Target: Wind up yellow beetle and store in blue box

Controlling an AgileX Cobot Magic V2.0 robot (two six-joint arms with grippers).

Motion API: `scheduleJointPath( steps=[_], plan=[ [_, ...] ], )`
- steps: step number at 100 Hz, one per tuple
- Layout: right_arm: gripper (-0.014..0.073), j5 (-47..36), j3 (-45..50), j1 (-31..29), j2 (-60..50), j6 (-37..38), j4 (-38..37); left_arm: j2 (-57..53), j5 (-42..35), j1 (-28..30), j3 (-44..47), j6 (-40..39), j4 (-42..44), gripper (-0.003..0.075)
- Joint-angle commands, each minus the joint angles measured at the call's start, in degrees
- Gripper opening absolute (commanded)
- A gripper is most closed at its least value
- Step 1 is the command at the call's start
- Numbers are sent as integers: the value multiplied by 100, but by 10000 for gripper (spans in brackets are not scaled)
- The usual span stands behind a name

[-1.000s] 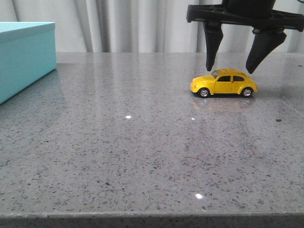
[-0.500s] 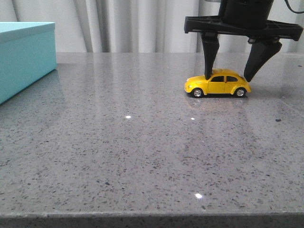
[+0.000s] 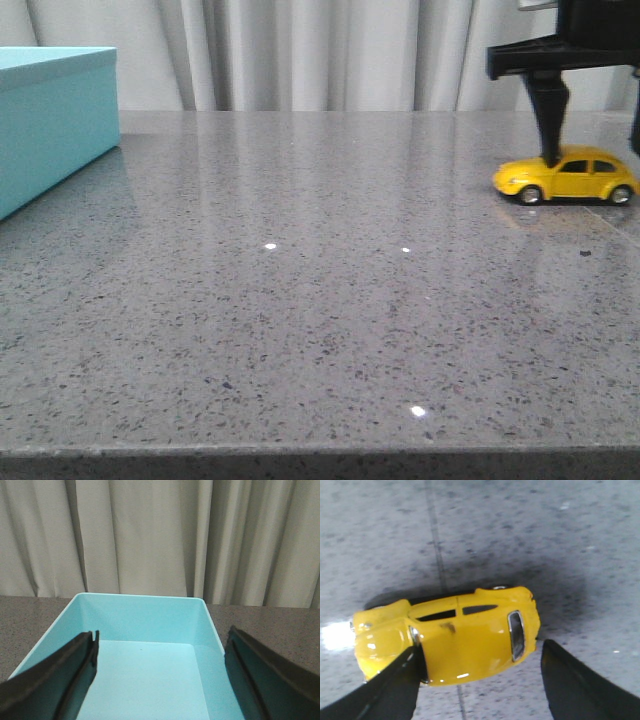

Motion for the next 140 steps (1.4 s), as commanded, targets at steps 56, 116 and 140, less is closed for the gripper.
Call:
scheduleJointPath(
  steps=[56,116,140],
  plan=[
    [508,-538,-65,793,-1624,-307,186,58,-722,-37,-180,-7,1,514],
    [508,-1994,1195,837,-2728,-307,186,103,-541,-62,-341,-8,1,430],
    [508,-2032,1225,837,-3076,-307,188,996,769,-562,-1294,619,29,414]
  ],
)
